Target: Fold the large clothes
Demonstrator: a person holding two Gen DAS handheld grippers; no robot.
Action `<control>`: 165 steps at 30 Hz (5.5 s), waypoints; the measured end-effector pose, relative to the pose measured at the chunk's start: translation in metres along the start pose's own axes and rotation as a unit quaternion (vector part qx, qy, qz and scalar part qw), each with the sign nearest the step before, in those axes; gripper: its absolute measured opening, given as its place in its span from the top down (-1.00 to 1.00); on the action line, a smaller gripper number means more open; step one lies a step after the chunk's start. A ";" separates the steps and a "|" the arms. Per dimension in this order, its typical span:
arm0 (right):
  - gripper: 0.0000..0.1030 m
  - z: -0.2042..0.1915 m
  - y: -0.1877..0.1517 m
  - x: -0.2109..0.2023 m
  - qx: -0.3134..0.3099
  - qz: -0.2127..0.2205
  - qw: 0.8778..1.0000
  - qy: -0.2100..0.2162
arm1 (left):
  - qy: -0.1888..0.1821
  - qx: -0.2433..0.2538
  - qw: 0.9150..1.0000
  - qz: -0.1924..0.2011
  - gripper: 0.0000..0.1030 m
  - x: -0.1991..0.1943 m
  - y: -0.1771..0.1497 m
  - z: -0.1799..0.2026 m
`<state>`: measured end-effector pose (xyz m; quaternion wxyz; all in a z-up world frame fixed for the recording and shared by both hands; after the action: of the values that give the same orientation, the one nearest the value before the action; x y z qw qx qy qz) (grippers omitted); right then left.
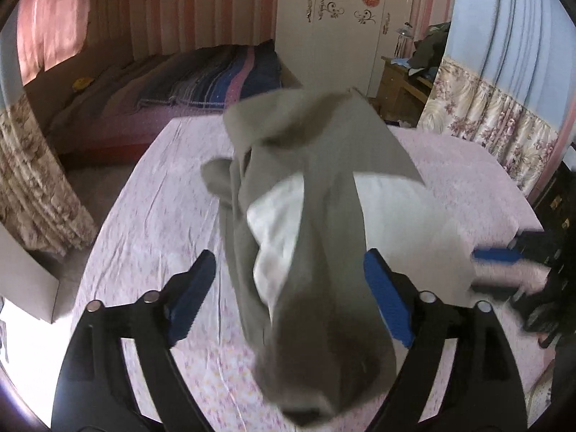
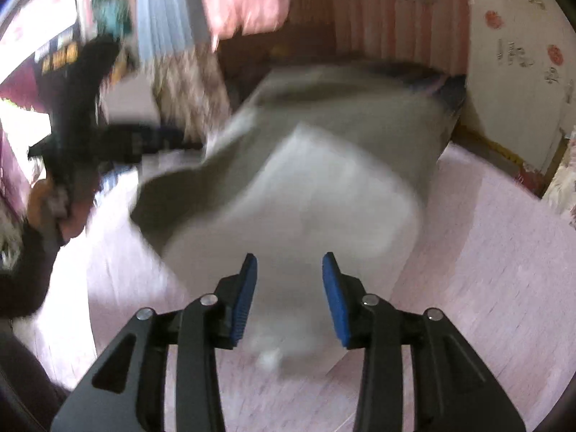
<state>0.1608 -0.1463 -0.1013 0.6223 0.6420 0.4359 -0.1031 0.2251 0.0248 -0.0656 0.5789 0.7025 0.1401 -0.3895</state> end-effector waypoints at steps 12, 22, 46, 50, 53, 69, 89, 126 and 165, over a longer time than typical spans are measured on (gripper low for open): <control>0.23 0.095 0.090 0.096 0.088 0.009 0.995 -0.055 | -0.019 -0.009 0.997 -0.073 -0.12 0.082 0.030 -0.022; 0.23 0.093 0.078 0.161 0.050 -0.050 0.995 -0.070 | -0.003 -0.016 0.995 -0.103 -0.21 0.122 -0.002 -0.036; -0.77 0.046 0.016 0.002 0.098 0.079 0.985 -0.117 | 0.027 -0.043 0.999 -0.003 -0.94 -0.001 -0.007 -0.028; -0.77 0.047 0.001 0.004 0.122 0.077 0.984 -0.106 | 0.034 -0.048 0.998 -0.001 -0.94 -0.010 -0.017 -0.026; -0.77 0.046 -0.008 0.006 0.134 0.075 0.983 -0.101 | 0.029 -0.051 0.998 -0.004 -0.94 -0.010 -0.027 -0.024; -0.77 0.038 -0.029 0.014 0.145 0.076 0.980 -0.109 | -0.038 -0.072 0.996 -0.039 -0.94 0.032 -0.085 -0.014; -0.89 0.045 -0.060 0.037 0.226 0.052 0.971 -0.066 | -0.055 -0.067 0.995 -0.058 -0.94 0.066 -0.117 0.004; 0.25 0.018 -0.018 0.044 0.090 0.083 0.991 -0.058 | -0.037 -0.070 0.997 0.007 0.46 0.044 -0.065 0.042; -0.43 0.175 -0.082 -0.144 0.171 0.136 0.952 -0.214 | -0.097 0.039 0.994 0.042 -0.76 0.022 -0.010 0.208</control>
<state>0.0898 -0.3766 -0.0977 0.5900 0.7549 0.1767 -0.2254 0.1530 -0.1703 -0.0941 0.5776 0.6889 0.0385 -0.4362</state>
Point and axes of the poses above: each gripper's, at about its wrist camera, not at the fingertips, and x roughly the way its jaws point, z to its right, y to its top, the point moved 8 cm from there along x, roughly the way its jaws point, and after that the axes turned 9 degrees about x, right-handed, at the moved point
